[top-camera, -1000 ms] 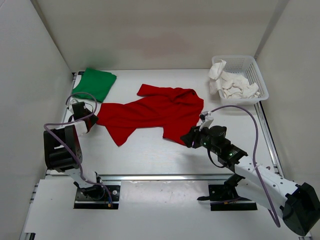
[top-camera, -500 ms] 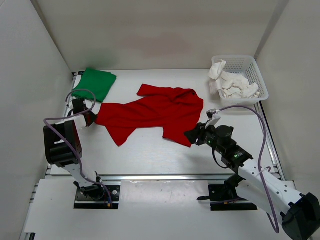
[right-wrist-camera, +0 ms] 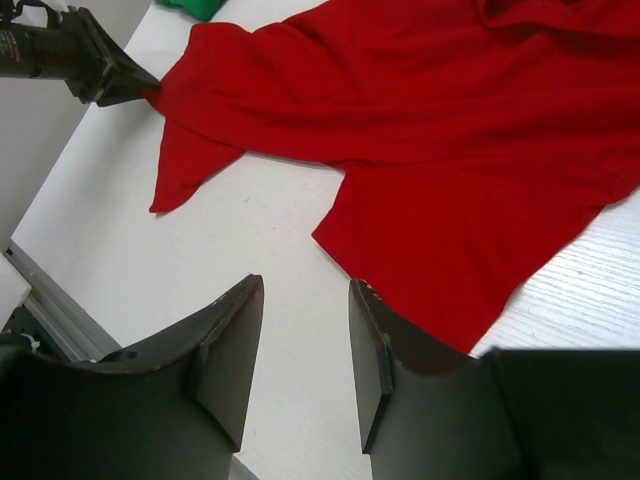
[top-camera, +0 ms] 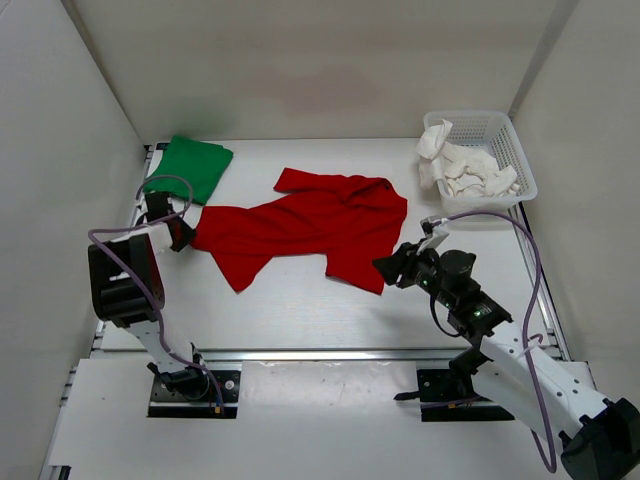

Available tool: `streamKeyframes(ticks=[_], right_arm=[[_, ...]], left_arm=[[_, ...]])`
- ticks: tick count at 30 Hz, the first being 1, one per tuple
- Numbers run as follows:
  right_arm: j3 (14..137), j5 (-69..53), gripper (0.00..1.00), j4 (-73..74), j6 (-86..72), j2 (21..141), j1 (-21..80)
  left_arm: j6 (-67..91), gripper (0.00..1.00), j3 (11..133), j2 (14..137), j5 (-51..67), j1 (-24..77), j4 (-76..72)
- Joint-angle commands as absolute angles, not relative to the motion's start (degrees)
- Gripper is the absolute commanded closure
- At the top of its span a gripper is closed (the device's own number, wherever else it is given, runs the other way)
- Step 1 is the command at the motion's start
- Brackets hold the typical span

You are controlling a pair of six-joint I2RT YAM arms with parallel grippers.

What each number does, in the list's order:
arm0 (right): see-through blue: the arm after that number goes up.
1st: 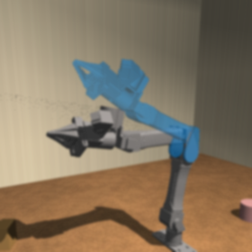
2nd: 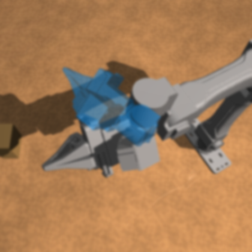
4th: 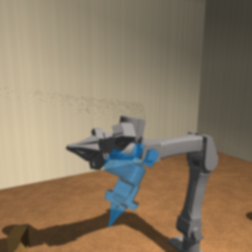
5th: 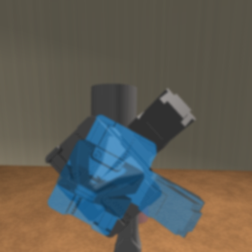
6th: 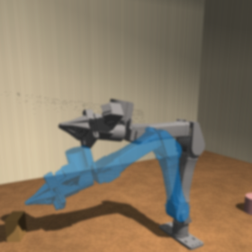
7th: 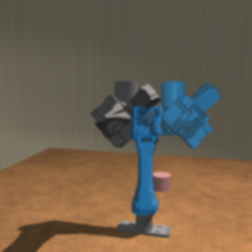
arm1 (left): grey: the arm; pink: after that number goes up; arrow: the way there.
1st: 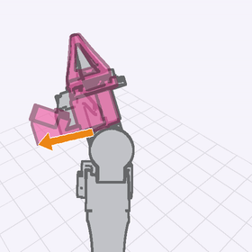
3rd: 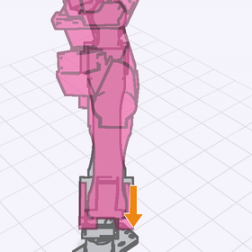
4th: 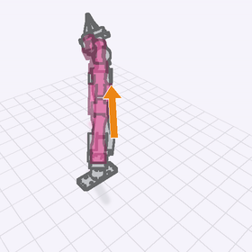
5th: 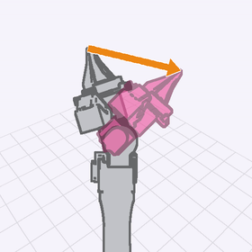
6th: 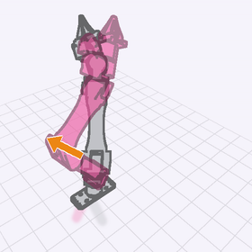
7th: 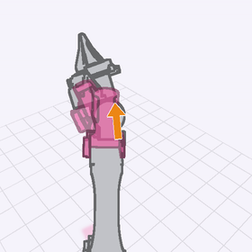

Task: Fold and stack the t-shirts
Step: Flatten out the tshirt

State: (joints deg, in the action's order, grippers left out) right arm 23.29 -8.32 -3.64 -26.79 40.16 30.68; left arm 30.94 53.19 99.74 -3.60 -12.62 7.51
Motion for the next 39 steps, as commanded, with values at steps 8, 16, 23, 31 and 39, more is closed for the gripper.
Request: streamKeyframes(ticks=[8, 16, 23, 31, 39], right_arm=[[24.35, -9.58, 0.63, -6.68, -27.24, 37.97, 30.67], [25.05, -8.18, 0.64, -6.07, -26.89, 37.88, 31.29], [23.21, -3.97, 0.82, -2.21, -30.05, 38.76, 29.19], [21.20, 10.80, 0.77, 7.82, -26.82, 42.54, 35.05], [23.11, 8.69, 1.00, 11.67, -28.91, 52.45, 34.19]], left_arm=[[20.74, 0.60, 58.10, 99.40, -2.02, -10.64, 12.04], [21.01, 0.70, 57.92, 99.84, -2.98, -11.25, 12.04], [22.32, 0.99, 57.75, 99.67, -5.36, -11.34, 11.96], [23.20, 1.00, 56.52, 97.91, -6.77, -10.28, 11.52], [29.35, 1.00, 52.91, 91.33, -3.51, -9.76, 11.43]])
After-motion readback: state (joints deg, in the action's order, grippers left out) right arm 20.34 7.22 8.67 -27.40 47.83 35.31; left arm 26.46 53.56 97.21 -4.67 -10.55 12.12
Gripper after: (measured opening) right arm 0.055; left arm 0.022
